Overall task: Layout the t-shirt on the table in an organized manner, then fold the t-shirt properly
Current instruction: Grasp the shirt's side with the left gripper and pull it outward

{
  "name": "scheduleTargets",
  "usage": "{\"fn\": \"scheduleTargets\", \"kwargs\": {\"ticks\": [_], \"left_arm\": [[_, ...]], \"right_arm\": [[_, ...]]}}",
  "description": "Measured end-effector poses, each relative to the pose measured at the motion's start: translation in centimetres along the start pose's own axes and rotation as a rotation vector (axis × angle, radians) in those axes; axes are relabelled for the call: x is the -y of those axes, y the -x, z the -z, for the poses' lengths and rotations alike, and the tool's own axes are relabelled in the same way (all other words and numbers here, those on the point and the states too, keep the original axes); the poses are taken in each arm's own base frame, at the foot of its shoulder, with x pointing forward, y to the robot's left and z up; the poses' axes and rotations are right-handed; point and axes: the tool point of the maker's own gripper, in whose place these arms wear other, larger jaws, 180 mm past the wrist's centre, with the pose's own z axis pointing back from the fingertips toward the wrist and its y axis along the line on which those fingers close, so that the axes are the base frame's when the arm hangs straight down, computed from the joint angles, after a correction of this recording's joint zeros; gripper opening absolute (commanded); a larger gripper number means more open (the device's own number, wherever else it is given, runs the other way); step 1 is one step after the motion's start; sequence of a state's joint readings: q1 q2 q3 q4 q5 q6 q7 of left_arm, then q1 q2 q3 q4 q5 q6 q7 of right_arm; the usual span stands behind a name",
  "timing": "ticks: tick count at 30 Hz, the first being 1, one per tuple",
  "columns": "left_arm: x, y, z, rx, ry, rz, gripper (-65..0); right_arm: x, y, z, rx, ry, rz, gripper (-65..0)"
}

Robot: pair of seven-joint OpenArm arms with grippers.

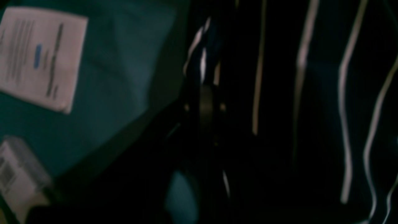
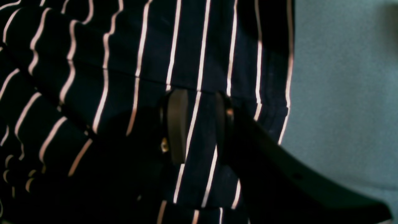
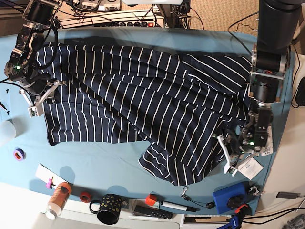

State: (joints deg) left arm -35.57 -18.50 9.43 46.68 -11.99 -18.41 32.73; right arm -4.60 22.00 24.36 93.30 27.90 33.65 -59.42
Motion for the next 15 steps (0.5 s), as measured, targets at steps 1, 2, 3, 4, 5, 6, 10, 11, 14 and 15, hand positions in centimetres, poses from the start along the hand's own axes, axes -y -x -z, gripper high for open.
{"fn": "scheduleTargets", "kwargs": {"ticks": [1, 2, 3, 4, 5, 6, 10, 11, 14, 15], "left_arm": [[-0.1, -0.2, 0.1, 0.008, -0.014, -0.007, -65.0], [-0.5, -0.5, 0.1, 0.026, -0.040, -0.007, -65.0], [-1.2, -0.9, 0.0, 0.049, -0.076, -0.011, -65.0], [-2.0, -1.4, -0.1, 0.077, -0.117, -0.010, -65.0], [-2.8, -1.9, -0.3, 0.104, -0.158, -0.015, -65.0], [-3.7, -2.4, -0.5, 0.131, -0.198, -0.023, -65.0], [-6.1, -4.7, -1.7, 0.188, -0.274, -0.030, -65.0], [-6.7, -5.4, -2.1, 0.204, -0.284, -0.027, -65.0], [-8.4, -7.1, -3.2, 0.268, -0.332, -0.029, -65.0], [-9.1, -7.1, -3.5, 0.276, -0.366, -0.044, -65.0]], "right_arm": [[0.0, 0.1, 0.0, -0.007, 0.000, 0.000, -49.3], [0.0, 0.2, 0.0, -0.012, 0.000, 0.000, -49.3], [0.0, 0.4, 0.0, -0.023, 0.000, 0.000, -49.3], [0.0, 0.5, 0.0, -0.030, 0.001, 0.000, -49.3], [0.1, 0.6, 0.0, -0.035, 0.007, -0.005, -49.3], [0.3, 0.8, 0.0, -0.041, 0.015, -0.010, -49.3], [0.9, 1.7, -0.1, -0.079, 0.048, -0.031, -49.3], [0.8, 1.8, -0.1, -0.080, 0.047, -0.031, -49.3], [0.8, 1.9, -0.1, -0.083, 0.046, -0.030, -49.3], [0.8, 1.8, -0.1, -0.077, 0.046, -0.030, -49.3]]}}
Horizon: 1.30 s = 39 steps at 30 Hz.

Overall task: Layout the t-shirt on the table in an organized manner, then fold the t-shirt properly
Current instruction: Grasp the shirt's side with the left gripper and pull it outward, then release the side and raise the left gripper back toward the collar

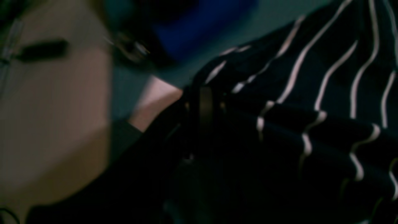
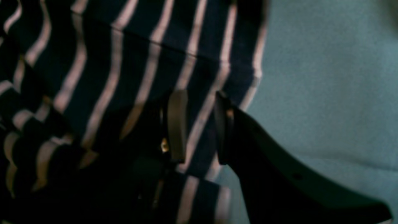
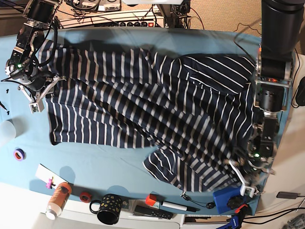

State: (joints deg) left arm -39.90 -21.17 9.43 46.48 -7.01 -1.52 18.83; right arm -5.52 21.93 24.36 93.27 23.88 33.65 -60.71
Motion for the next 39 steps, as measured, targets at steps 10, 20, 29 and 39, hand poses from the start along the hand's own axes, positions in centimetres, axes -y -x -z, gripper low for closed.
{"fn": "scheduleTargets", "kwargs": {"ticks": [10, 20, 29, 39], "left_arm": [[-1.6, 0.4, -0.1, -0.016, -0.088, -0.032, -45.2], [-2.8, -3.5, -2.9, -0.065, -0.165, -0.041, -45.2], [-0.5, -10.7, -9.5, -0.025, -0.092, 0.012, -45.2], [3.5, -0.9, -11.2, -0.230, 0.015, 0.069, -50.0]], "right_arm": [[0.0, -0.5, 0.0, 0.029, 0.000, 0.000, -49.3], [0.1, -1.1, 0.0, 0.059, 0.002, 0.000, -49.3], [0.0, -1.1, 0.0, 0.060, 0.000, 0.001, -49.3], [0.1, -0.7, 0.0, 0.036, 0.001, 0.001, -49.3]]}}
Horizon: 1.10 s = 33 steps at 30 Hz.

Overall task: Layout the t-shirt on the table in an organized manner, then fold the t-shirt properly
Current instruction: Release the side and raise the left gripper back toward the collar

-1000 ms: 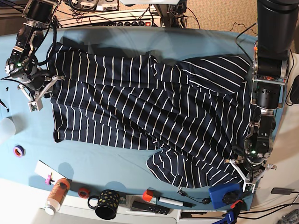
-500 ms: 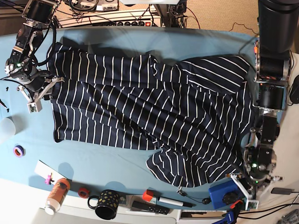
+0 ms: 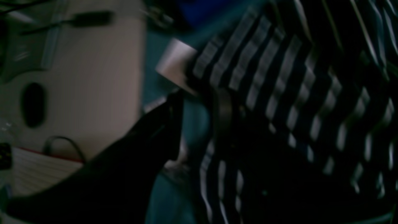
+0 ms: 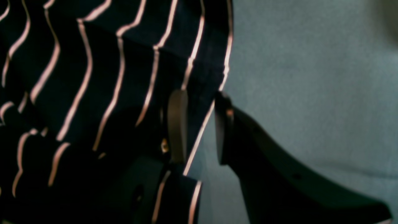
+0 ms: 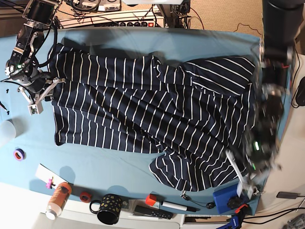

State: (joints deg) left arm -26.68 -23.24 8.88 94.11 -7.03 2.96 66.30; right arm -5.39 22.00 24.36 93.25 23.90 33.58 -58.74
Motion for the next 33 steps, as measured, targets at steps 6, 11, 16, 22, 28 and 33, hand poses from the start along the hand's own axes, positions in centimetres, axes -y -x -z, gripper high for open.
{"fn": "scheduleTargets", "kwargs": {"ticks": [6, 11, 16, 22, 28, 33], "left_arm": [[2.4, 8.5, -3.8, -0.045, 0.047, 0.003, -50.0], [0.9, 13.7, -9.1, -0.053, 0.003, -0.055, -50.0], [-2.6, 17.9, -13.5, -0.105, -0.106, -0.081, -50.0], [-6.0, 22.6, -15.9, -0.212, -0.190, -0.129, -50.0], [-8.5, 24.3, -17.6, -0.248, -0.251, -0.145, -50.0], [-8.9, 24.3, -17.7, -0.244, -0.260, -0.153, -50.0]], "right_arm": [[-0.4, -0.2, 0.0, 0.011, -0.021, 0.019, -49.3], [-3.4, -1.3, -0.4, 0.069, -0.195, 0.051, -49.3], [-6.5, -1.7, -1.2, 0.084, -0.369, 0.080, -49.3], [-9.9, -0.6, -1.5, 0.061, -0.499, 0.151, -49.3], [-8.6, 3.2, -2.3, 0.002, -0.456, 0.217, -49.3], [-2.7, 3.2, -5.1, 0.125, -0.324, 0.363, -49.3]]}}
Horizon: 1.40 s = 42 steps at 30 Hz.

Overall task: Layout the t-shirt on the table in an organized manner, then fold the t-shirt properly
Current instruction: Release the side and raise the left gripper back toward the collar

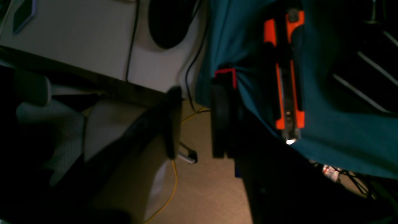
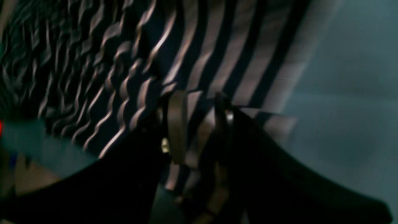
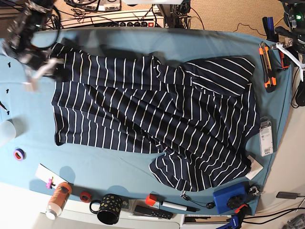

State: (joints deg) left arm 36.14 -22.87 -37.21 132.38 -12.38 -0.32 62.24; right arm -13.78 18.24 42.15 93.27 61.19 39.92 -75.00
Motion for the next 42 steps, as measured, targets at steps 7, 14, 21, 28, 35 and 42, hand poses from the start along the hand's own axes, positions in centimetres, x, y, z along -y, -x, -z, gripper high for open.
{"fn": "scheduleTargets", "kwargs": {"ticks": [7, 14, 21, 28, 35, 42], "left_arm": [[0.8, -0.3, 0.0, 0.017, 0.043, -0.022, -50.0], [0.8, -0.3, 0.0, 0.018, 0.043, -0.021, -50.0], [0.8, -0.4, 0.0, 0.022, 0.042, -0.021, -50.0], [0.8, -0.4, 0.0, 0.021, 0.042, -0.021, -50.0], [0.8, -0.4, 0.0, 0.022, 0.042, -0.022, -50.0], [0.8, -0.4, 0.0, 0.022, 0.043, -0.022, -50.0]], "right_arm": [[3.5, 0.4, -3.4, -0.017, 0.128, 0.040, -41.8], [3.0, 0.6, -2.1, -0.035, 0.124, 0.008, -38.6], [2.8, 2.7, 0.4, -0.171, 0.172, -0.100, -38.7], [1.5, 2.8, 1.6, -0.177, 0.127, -0.124, -53.2], [1.6, 4.0, 1.3, -0.251, 0.127, -0.119, -65.0], [-4.5, 0.9, 0.5, -0.122, -0.094, -0.152, -65.0]]}}
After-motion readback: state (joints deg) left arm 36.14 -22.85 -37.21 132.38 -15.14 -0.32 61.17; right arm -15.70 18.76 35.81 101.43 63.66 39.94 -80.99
